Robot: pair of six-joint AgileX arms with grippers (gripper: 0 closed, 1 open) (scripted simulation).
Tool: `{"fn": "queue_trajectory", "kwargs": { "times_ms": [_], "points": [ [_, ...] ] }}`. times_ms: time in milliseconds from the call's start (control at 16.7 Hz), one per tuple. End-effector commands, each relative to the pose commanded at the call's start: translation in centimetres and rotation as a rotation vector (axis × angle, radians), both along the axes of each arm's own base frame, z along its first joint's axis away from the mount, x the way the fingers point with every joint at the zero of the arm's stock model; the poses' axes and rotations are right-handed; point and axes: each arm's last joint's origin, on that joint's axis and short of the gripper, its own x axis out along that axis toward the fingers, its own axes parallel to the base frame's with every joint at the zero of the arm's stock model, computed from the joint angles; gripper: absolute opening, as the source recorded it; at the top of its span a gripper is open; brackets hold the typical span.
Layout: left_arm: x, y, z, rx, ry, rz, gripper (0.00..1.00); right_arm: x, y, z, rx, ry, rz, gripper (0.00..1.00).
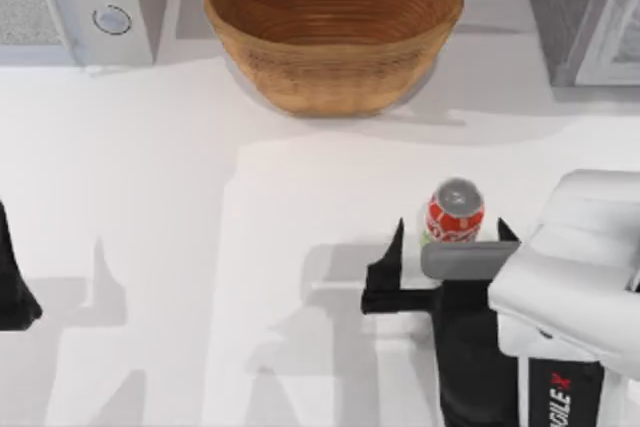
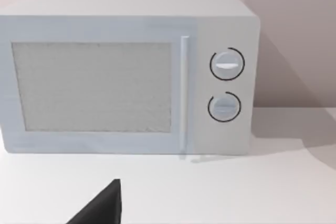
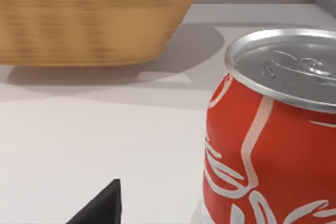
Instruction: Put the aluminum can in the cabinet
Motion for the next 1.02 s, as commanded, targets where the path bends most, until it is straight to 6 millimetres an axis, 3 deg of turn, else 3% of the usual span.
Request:
{"fn": "queue_trajectory", "kwargs": {
  "times_ms": [240, 480, 1020],
  "points": [
    [0.0, 0.0, 0.0, 0.000, 0.000, 0.000, 1.00, 3.0, -0.2, -0.3, 0.000, 0.000, 0.000, 1.00],
    [0.0, 0.0, 0.0, 0.000, 0.000, 0.000, 1.00, 3.2, -0.2, -0.3, 0.000, 0.000, 0.000, 1.00],
    [0.0, 0.0, 0.0, 0.000, 0.000, 0.000, 1.00, 3.2, -0.2, -0.3, 0.000, 0.000, 0.000, 0.32]
  ]
}}
